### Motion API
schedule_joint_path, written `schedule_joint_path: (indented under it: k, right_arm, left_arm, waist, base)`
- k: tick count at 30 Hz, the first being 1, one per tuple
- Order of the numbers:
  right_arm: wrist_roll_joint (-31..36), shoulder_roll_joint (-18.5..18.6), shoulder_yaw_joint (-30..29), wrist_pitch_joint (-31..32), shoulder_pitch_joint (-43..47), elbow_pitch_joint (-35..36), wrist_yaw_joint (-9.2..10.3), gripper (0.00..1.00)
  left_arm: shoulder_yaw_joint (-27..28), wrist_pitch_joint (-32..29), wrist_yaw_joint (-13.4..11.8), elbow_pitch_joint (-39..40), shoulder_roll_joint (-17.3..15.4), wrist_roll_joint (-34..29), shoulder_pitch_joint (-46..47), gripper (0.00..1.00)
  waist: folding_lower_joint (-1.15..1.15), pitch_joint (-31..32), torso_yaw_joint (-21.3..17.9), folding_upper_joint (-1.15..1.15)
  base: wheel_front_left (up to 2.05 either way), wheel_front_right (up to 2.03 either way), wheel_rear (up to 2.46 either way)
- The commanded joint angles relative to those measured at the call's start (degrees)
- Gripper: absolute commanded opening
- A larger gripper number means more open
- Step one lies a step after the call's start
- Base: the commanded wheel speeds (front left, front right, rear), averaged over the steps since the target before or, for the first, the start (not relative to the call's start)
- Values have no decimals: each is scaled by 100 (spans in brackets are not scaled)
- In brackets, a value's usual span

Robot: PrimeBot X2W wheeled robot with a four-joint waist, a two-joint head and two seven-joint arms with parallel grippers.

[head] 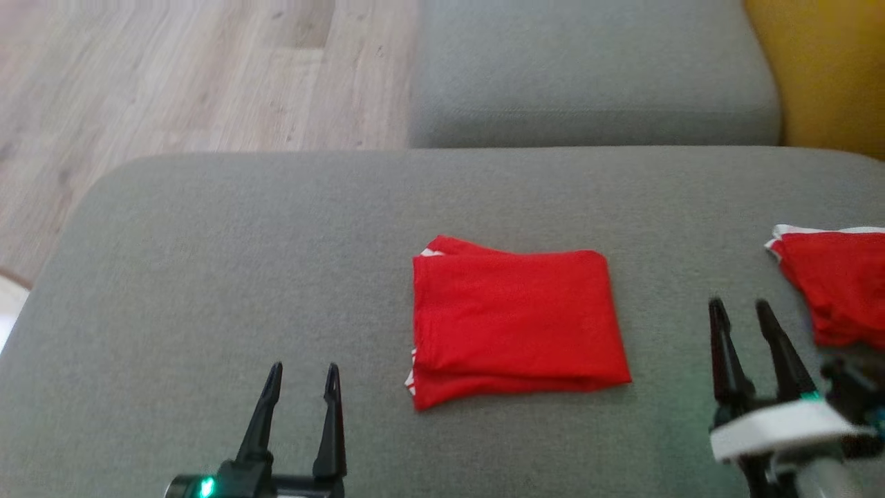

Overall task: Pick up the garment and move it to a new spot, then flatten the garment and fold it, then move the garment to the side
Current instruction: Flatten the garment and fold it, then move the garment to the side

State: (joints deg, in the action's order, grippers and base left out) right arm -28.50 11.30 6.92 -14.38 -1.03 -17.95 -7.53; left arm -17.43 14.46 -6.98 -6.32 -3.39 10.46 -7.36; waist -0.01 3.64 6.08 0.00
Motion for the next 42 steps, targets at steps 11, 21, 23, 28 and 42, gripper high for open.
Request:
schedule_joint_path:
  k: [11,21,23,28,42]
  right_arm:
    - [1526,-433,-318,-61,1058,872,4,100]
    - [1650,-447,-283,-62,1068,854,4,100]
    - [1663,-428,-254,-62,1050,838,4,100]
    - [1666,-409,-224,-62,1028,808,4,100]
    - [1767,-405,-167,-62,1058,769,4,100]
  left_arm:
    - [489,53,188,282,17,-271,-251,100]
    - [590,53,272,275,32,-357,-261,100]
    - [606,53,265,282,36,-356,-265,100]
    - [622,53,265,283,43,-339,-290,100]
    - [610,54,331,259,49,-382,-335,100]
  waist:
    - [1,190,-269,0]
    - [1,173,-292,0]
    - [1,175,-298,0]
    - [1,197,-311,0]
    - [1,209,-317,0]
  base:
    - [0,0,0]
    - [0,0,0]
    - [0,0,0]
    - [0,0,0]
    - [0,0,0]
